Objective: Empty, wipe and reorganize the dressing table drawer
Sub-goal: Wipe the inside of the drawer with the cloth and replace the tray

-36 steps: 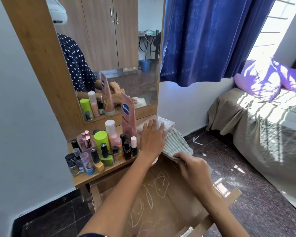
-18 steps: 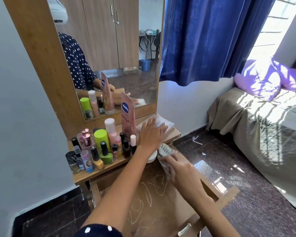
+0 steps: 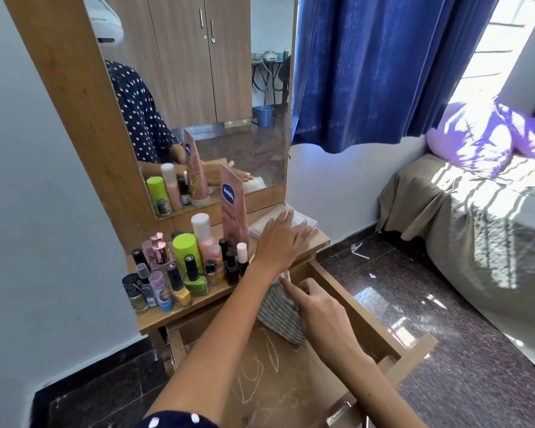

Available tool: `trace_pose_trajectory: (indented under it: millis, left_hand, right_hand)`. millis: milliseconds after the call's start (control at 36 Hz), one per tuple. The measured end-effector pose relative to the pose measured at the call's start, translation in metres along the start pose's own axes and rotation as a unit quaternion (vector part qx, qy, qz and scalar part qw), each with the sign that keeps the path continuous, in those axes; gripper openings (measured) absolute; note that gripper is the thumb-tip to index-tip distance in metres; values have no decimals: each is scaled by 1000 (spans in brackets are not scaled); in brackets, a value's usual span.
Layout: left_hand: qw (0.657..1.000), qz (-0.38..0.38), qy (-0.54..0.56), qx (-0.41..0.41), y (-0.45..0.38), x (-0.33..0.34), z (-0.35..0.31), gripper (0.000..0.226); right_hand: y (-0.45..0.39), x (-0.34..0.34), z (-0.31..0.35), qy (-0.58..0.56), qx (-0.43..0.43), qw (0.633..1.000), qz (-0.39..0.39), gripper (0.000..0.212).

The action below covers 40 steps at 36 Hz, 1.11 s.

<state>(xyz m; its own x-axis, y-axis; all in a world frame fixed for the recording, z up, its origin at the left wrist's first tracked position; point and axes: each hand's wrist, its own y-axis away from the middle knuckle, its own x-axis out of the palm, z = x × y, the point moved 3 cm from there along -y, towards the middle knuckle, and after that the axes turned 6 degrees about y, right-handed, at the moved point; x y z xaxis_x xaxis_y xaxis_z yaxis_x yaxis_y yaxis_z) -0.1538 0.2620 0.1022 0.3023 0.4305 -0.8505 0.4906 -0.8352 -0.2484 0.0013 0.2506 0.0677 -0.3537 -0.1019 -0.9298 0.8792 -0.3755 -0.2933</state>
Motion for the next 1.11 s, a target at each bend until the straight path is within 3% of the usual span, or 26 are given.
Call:
trace_pose_trajectory:
  millis: [194,389,639,833,944,1111]
  left_hand:
    - [997,-51,-59,-14,34,-2,3,49]
    - [998,-60,-23,15,37,1,9,71]
    - [993,-79,-50,75,44,-5,-1,68]
    - [987,-101,-1,123,104,-25,-7,44]
    - [990,-107,22,94,162,-41,4,37]
    - [996,-84,14,-15,237,-51,36,45]
  right_hand:
    - [-13,-4,10,27,7,1000,12,38]
    - [-13,-11,1,-16,38,999,2,41]
    - [-4,-22,-34,-54,83,995,-35,32]
    - [5,-37,-41,-72,80,992,-66,30]
    - [10,-43,-41,-69,84,991,-81,31]
    - [12,-51,-35,22,54,993,-104,27]
